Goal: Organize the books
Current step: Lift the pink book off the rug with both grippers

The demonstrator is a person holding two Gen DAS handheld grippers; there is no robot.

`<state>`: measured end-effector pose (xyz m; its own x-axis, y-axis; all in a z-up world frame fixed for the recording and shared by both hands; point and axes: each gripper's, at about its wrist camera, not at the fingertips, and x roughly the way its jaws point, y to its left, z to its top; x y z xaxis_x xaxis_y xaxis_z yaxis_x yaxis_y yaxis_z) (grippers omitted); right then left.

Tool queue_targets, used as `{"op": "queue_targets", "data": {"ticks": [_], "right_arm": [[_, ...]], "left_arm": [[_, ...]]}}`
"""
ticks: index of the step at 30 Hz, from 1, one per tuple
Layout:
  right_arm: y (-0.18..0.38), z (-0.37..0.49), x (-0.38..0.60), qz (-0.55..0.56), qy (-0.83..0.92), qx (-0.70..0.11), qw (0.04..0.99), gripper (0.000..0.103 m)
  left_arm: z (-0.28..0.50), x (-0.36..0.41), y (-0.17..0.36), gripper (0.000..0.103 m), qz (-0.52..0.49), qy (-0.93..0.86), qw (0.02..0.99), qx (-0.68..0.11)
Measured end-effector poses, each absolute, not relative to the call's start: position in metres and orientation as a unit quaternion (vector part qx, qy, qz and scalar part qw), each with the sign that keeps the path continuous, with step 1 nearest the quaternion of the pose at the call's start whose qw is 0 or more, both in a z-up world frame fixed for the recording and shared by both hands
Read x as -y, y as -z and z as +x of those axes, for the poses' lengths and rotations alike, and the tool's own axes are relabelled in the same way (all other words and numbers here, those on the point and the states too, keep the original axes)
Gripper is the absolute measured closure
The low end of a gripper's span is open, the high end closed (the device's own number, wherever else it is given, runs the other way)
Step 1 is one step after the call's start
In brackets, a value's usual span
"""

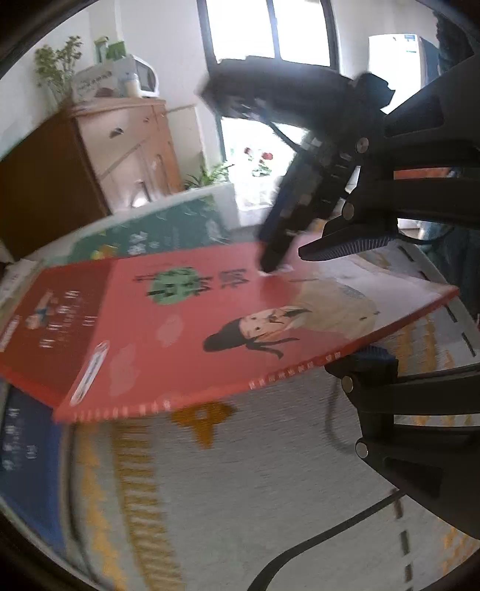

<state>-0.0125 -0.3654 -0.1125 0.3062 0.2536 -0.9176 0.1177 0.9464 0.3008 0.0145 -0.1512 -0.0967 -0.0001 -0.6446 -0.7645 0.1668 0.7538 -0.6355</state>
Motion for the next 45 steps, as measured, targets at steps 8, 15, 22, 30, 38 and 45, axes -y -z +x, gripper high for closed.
{"op": "queue_targets", "data": {"ticks": [8,15,22,30,38,45], "right_arm": [[0.113,-0.021,0.335,0.127,-0.079,-0.604,0.783,0.045],[0.115,-0.014,0.324,0.131,-0.083,-0.606,0.780,0.036],[0.112,-0.010,0.344,0.250,-0.146,-0.579,0.762,0.035],[0.128,-0.014,0.385,0.422,-0.189,-0.537,0.706,0.023],[0.105,-0.019,0.349,0.285,-0.191,-0.555,0.758,0.059],[0.082,-0.032,0.293,0.048,-0.180,-0.535,0.824,0.060]], "left_arm": [[0.000,0.107,0.133,0.063,-0.265,0.228,0.644,-0.681],[-0.004,0.108,0.121,0.069,-0.305,0.249,0.641,-0.658],[0.013,0.088,0.117,0.081,-0.464,0.288,0.557,-0.626],[0.027,0.085,0.113,0.082,-0.485,0.300,0.534,-0.624],[0.016,0.091,0.101,0.071,-0.300,0.220,0.642,-0.671],[0.007,0.117,0.072,0.067,-0.115,0.167,0.735,-0.647]]}}
